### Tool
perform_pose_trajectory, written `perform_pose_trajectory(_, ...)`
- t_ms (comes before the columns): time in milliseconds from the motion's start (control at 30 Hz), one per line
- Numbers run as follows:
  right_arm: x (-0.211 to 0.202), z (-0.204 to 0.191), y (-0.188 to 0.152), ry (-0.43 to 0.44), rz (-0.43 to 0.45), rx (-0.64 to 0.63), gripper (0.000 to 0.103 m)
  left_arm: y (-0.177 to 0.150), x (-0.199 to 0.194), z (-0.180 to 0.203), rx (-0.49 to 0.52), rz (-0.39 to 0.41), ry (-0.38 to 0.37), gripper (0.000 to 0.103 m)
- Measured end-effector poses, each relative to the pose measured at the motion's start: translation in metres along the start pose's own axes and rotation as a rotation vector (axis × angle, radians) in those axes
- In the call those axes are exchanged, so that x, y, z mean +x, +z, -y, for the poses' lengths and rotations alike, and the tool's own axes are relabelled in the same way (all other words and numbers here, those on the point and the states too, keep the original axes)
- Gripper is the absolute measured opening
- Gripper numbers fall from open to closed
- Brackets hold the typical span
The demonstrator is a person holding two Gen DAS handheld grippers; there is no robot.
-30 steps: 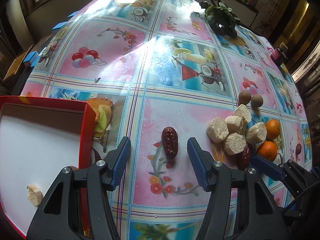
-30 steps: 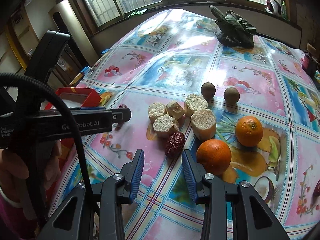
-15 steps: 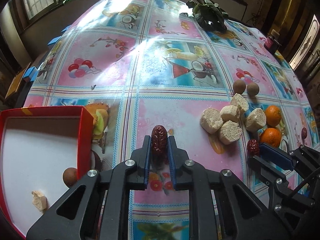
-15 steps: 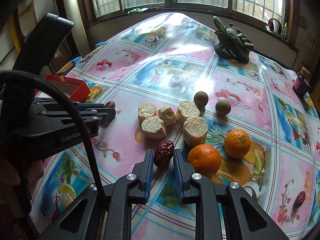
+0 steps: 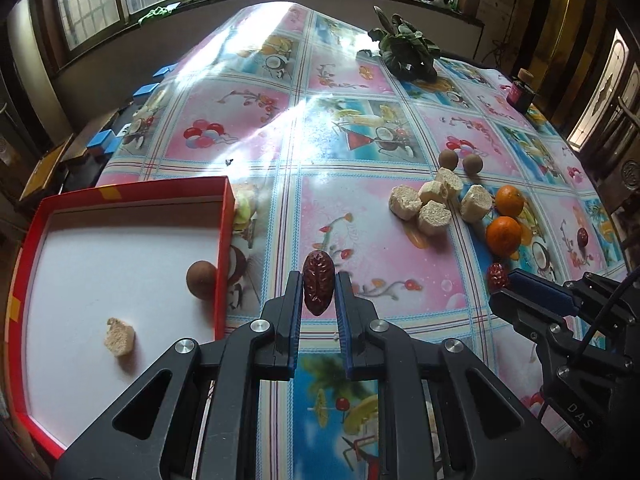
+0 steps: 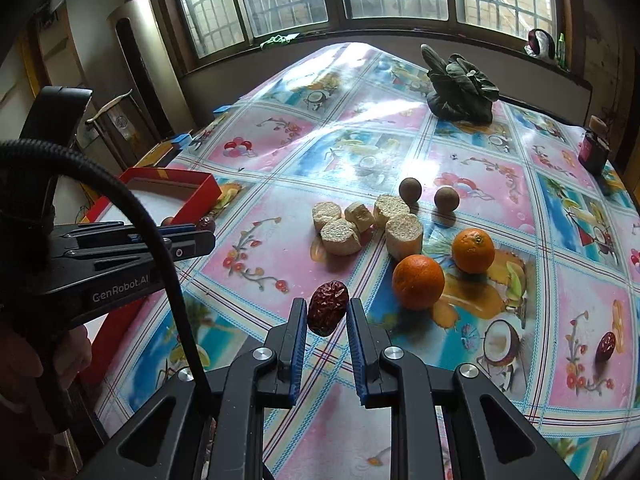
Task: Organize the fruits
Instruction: 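Carry both red dates into the red tray and open both grippers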
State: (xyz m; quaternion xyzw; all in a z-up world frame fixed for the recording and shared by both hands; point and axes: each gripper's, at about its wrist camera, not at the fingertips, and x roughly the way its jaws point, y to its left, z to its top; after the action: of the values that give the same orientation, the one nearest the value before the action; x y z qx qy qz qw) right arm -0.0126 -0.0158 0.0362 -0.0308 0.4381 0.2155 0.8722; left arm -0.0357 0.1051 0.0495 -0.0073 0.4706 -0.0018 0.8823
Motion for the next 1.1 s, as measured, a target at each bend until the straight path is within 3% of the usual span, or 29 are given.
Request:
perform_pose_trajectory(567,-0.004,-0.062,-0.003,0.043,0.009,-0.057,0.019,-0.029,-0.038,-0.037,-0.051,0.081,0.08,0.015)
perform_pose_trajectory(1100,0.013,-0.117,0.014,0.105,-0.005,-0.154,0.019,-0.039,-0.05,-0.108,-0.172,0.101,0.159,0.015)
